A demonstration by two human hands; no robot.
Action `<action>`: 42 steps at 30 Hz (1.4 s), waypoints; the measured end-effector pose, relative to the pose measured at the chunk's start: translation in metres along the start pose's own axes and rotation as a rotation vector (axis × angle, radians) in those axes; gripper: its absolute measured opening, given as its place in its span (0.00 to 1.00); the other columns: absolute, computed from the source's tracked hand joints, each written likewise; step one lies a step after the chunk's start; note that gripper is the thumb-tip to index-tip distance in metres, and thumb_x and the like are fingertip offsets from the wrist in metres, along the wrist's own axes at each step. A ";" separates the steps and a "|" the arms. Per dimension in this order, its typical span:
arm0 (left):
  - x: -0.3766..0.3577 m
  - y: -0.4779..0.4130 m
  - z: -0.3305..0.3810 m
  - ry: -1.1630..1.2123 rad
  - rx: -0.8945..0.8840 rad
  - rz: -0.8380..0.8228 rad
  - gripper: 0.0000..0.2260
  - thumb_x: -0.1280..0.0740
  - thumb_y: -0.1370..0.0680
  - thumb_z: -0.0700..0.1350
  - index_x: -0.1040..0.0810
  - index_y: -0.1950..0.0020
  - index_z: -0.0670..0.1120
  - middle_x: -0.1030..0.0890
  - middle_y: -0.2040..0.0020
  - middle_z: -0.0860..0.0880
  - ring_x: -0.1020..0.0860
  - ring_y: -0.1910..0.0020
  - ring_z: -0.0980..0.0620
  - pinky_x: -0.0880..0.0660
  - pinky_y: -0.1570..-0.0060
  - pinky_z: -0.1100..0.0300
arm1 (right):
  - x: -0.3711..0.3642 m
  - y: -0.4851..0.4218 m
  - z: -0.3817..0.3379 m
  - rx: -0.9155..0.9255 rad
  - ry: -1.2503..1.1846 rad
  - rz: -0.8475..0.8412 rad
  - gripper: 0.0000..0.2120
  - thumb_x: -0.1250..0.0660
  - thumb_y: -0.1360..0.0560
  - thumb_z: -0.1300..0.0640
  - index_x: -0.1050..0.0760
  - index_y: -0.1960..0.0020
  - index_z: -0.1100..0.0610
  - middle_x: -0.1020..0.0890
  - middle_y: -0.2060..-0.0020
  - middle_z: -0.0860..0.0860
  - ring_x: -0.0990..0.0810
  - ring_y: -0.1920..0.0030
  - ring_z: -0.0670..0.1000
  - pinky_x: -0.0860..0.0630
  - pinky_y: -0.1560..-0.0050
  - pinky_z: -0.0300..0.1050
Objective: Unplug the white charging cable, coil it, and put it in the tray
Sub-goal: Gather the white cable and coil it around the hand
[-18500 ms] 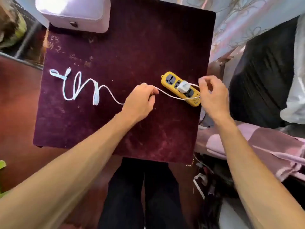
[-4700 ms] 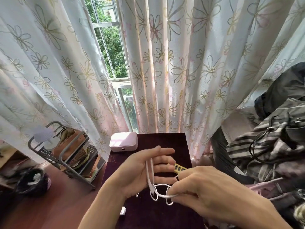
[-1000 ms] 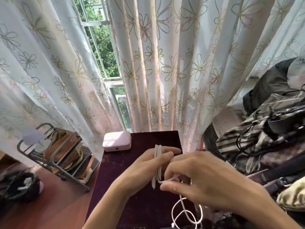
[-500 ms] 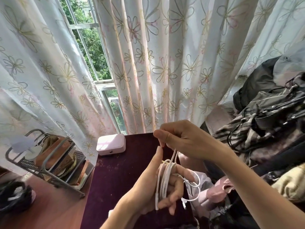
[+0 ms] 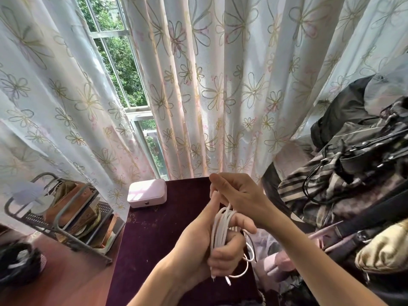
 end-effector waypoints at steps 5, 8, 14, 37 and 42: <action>0.002 0.004 0.016 0.132 -0.148 0.044 0.19 0.44 0.16 0.54 0.24 0.53 0.40 0.33 0.78 0.54 0.35 0.82 0.59 0.39 0.82 0.65 | -0.006 0.005 0.012 -0.052 -0.122 0.107 0.20 0.37 0.18 0.44 0.22 0.65 0.50 0.25 0.70 0.49 0.27 0.67 0.46 0.29 0.64 0.34; 0.008 0.006 0.027 0.159 -0.261 0.128 0.16 0.43 0.16 0.50 0.25 0.54 0.41 0.34 0.79 0.54 0.35 0.83 0.59 0.39 0.83 0.64 | -0.021 0.016 0.028 -0.142 -0.235 0.128 0.21 0.42 0.17 0.41 0.21 0.63 0.46 0.24 0.65 0.54 0.25 0.61 0.53 0.27 0.55 0.44; 0.030 0.012 0.052 0.152 -0.439 0.262 0.14 0.42 0.15 0.47 0.23 0.54 0.42 0.35 0.78 0.53 0.36 0.82 0.59 0.42 0.80 0.63 | -0.051 0.044 0.059 -0.244 -0.137 -0.016 0.19 0.42 0.13 0.53 0.21 0.59 0.42 0.25 0.73 0.47 0.32 0.76 0.45 0.35 0.76 0.40; 0.032 0.013 0.040 -0.905 -0.075 0.280 0.27 0.47 0.14 0.55 0.19 0.62 0.42 0.17 0.68 0.49 0.21 0.70 0.50 0.27 0.65 0.57 | -0.006 0.040 -0.080 0.236 0.824 -0.250 0.13 0.32 0.27 0.34 0.19 0.51 0.41 0.24 0.63 0.33 0.24 0.61 0.34 0.33 0.65 0.30; 0.028 0.008 0.030 -0.638 -0.039 0.272 0.39 0.52 0.18 0.68 0.22 0.60 0.34 0.25 0.78 0.48 0.34 0.84 0.55 0.34 0.79 0.64 | 0.009 0.016 -0.069 0.120 0.494 -0.229 0.16 0.17 0.35 0.41 0.19 0.54 0.43 0.22 0.69 0.48 0.27 0.70 0.41 0.29 0.67 0.39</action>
Point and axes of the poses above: each hand's wrist, its own y-axis away from the middle knuckle, its own x-axis out of the back of the hand, z = x × y, the point moved 5 cm from there along -y, towards the middle knuckle
